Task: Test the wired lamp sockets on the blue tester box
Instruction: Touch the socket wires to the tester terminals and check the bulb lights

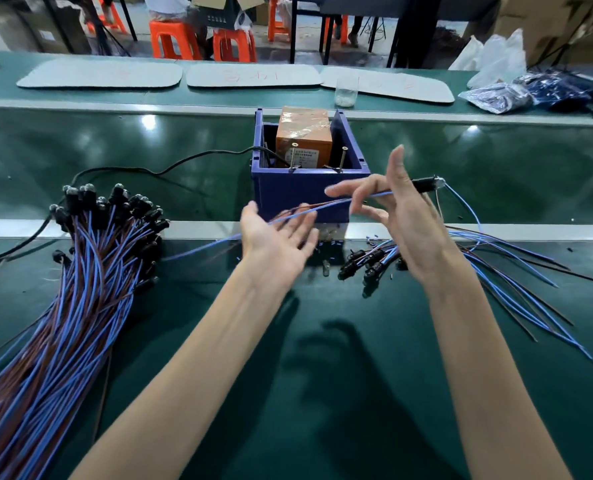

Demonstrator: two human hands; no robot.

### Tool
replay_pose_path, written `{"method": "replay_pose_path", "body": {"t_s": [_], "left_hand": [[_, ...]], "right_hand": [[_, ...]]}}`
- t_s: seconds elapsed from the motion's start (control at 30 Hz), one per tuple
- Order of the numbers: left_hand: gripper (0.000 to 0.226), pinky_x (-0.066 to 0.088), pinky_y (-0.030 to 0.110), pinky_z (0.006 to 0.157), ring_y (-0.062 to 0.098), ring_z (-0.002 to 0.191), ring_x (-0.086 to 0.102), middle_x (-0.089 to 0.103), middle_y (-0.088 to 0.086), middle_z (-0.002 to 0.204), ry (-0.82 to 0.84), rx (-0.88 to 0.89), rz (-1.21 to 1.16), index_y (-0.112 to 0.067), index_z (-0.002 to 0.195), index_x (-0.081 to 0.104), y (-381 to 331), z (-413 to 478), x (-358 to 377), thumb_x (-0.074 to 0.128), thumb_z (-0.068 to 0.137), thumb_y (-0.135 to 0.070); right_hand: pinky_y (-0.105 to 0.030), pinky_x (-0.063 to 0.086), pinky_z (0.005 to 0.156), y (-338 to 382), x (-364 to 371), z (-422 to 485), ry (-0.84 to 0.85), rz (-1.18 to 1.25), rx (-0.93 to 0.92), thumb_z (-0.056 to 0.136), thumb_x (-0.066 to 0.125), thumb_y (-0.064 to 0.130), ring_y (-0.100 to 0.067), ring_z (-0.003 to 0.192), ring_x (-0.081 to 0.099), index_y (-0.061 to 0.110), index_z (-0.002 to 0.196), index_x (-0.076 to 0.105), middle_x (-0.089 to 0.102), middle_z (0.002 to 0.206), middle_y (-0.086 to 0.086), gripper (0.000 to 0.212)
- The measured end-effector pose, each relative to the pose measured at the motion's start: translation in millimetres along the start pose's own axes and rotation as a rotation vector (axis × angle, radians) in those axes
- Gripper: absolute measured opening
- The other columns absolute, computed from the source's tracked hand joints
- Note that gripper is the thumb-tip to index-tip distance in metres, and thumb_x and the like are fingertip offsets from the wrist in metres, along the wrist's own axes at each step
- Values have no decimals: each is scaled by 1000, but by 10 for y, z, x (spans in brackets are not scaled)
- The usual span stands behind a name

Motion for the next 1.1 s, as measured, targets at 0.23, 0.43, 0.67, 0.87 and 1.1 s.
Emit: {"method": "replay_pose_path", "body": {"t_s": [0.23, 0.43, 0.67, 0.87, 1.1], "left_hand": [[49, 21, 15, 33, 9, 28, 25, 31, -4, 41, -15, 166, -319, -13, 68, 44, -288, 71, -33, 21, 103, -39], [41, 13, 17, 31, 4, 30, 18, 25, -10, 41, 211, 173, 250, -18, 68, 44, -68, -34, 112, 33, 105, -35], [30, 18, 14, 32, 1, 33, 19, 27, -13, 43, 234, 295, 581, -14, 83, 55, 41, -23, 126, 39, 104, -27], [19, 23, 14, 34, 3, 35, 23, 32, -11, 44, 143, 365, 482, -16, 85, 50, 38, -14, 106, 43, 102, -20], [11, 49, 19, 48, 14, 62, 62, 69, 7, 79, 134, 345, 421, -14, 90, 52, 116, -56, 101, 48, 100, -18]], "right_hand": [[-26, 54, 67, 38, -172, -93, -91, 170, 75, 92, 35, 59, -18, 42, 47, 16, 50, 49, 45, 44, 1, 62], [-15, 23, 36, 37, -265, -18, -136, 260, 120, 96, 38, 54, -6, 39, 23, 16, 59, 55, 34, 48, 6, 56], [-15, 17, 35, -29, -95, 77, -230, 163, 153, 101, 36, 49, -3, 38, 21, 15, 69, 71, 41, 53, 4, 58], [-15, 20, 38, -80, 68, 90, -210, 31, 221, 100, 40, 48, -3, 40, 26, 12, 82, 77, 47, 57, 5, 54], [-11, 42, 52, -184, 349, 84, -124, -12, 239, 94, 59, 40, -3, 51, 57, 9, 73, 74, 69, 64, -6, 40]]}}
Point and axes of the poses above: each hand's wrist, its own z-axis towards the middle knuckle, its own x-axis out of the palm, y = z × x, the point moved 2 cm from there along z, towards the middle knuckle
